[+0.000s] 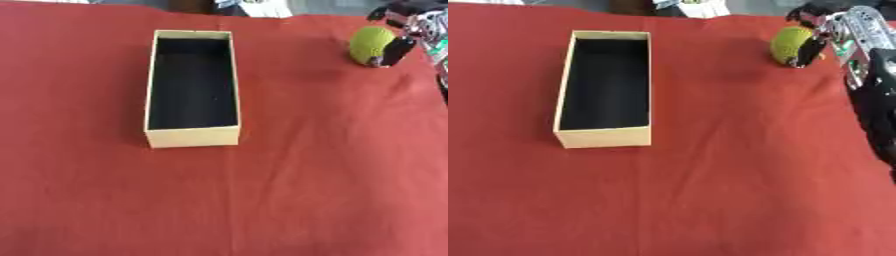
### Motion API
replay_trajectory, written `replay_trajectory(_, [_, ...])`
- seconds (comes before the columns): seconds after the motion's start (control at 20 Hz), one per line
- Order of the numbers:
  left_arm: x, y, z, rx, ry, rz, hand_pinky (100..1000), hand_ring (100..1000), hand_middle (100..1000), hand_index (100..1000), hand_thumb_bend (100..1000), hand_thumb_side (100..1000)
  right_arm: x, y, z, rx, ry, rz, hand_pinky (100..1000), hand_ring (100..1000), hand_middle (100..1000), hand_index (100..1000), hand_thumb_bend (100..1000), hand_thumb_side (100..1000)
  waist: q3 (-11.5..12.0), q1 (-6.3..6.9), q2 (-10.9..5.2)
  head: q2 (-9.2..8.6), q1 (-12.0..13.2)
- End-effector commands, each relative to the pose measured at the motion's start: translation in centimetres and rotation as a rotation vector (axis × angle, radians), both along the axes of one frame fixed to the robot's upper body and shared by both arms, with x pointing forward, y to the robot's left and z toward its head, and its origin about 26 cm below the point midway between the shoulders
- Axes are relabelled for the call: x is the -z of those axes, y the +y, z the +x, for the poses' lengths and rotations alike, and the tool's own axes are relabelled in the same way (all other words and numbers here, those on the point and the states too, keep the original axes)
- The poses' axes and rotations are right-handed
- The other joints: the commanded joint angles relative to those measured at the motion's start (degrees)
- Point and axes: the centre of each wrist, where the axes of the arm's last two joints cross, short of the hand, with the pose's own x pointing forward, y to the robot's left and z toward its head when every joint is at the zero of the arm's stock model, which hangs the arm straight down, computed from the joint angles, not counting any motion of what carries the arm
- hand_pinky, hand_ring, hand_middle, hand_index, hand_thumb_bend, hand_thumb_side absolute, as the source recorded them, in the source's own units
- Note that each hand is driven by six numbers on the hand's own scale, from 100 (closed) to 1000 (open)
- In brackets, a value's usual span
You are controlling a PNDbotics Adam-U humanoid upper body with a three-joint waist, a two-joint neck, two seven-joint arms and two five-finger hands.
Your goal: Pick up objects on the table and place them in the box.
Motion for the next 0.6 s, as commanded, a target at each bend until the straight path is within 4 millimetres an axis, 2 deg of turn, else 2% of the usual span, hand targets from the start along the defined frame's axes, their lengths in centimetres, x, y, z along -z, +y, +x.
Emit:
replay_trajectory(0.05, [-0.7,0.0,-0.1,0.005,-0.019,0.026,591,788,843,697,189,714,-1.5,-0.7,0.0,0.050,-0.040,-0.010,916,954,910,962,384,100,0.01,0.24,-0.97,-0.93,0.03])
replay_trajectory(0.6, [-0.6,-0.2,0.0,0.012,-0.015,0.024,591,789,844,697,188,716,-0.5,0.6,1.7,0.076,-0.030,0.021,907,943,899,966,360,100,0.14,0.51,-0.62,-1.41,-0.30])
